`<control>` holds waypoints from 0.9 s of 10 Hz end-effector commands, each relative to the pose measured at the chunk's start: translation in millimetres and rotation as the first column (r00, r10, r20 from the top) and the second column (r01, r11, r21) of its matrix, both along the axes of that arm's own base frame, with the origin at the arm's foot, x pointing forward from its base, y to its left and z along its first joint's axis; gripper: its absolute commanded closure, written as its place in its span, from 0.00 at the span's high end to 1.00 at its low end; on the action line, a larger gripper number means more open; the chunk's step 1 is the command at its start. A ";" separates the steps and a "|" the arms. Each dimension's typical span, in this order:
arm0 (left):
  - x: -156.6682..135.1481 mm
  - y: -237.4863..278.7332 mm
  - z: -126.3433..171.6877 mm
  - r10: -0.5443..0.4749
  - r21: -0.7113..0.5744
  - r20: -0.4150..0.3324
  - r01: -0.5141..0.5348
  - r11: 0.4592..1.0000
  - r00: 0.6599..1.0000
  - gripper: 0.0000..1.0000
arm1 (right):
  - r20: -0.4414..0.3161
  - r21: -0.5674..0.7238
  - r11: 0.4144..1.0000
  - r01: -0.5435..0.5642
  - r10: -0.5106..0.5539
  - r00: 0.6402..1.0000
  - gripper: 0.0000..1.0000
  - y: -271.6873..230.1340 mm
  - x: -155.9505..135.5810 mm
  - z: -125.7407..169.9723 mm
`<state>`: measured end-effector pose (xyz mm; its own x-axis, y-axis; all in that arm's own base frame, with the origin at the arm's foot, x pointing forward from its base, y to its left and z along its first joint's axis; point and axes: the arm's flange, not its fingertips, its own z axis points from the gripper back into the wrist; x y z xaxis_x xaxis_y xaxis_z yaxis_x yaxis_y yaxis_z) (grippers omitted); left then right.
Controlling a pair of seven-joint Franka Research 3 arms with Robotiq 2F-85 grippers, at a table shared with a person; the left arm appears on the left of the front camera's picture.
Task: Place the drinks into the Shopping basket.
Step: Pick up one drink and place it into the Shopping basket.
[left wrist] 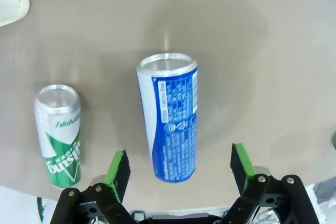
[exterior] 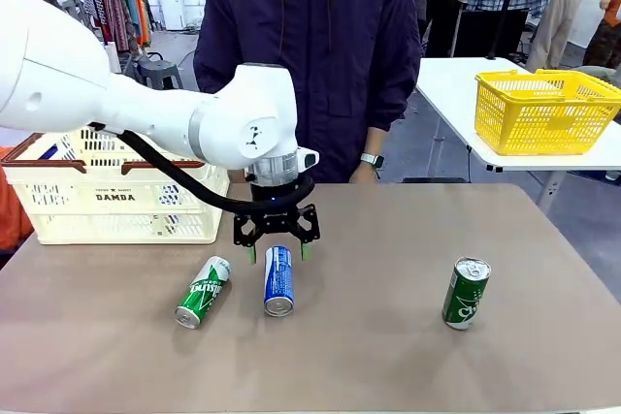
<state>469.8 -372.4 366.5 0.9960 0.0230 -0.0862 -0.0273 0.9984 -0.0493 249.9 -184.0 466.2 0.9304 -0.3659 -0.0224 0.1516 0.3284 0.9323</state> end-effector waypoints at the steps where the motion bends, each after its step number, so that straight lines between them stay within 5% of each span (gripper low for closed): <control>1: -6.2 9.7 -12.7 0.073 0.028 0.057 -0.075 0.997 0.996 1.00 | 0.002 0.013 1.000 -0.001 0.001 1.000 1.00 -1.5 -0.4 4.2; 4: -8.8 4.1 -42.9 0.063 0.038 0.136 -0.069 0.997 0.989 1.00 | 0.002 0.013 1.000 -0.001 0.001 1.000 1.00 -1.5 -0.4 4.2; 9: -9.9 2.9 -62.1 0.056 0.052 0.101 -0.061 0.997 0.993 1.00 | 0.002 0.013 1.000 -0.001 0.001 1.000 1.00 -1.5 -0.4 4.2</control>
<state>461.3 -371.4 300.6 0.9983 0.0571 -0.0074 -0.0572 0.9983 -0.0109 249.9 -184.0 466.2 0.9304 -0.3658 -0.0224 0.1516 0.3284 0.9323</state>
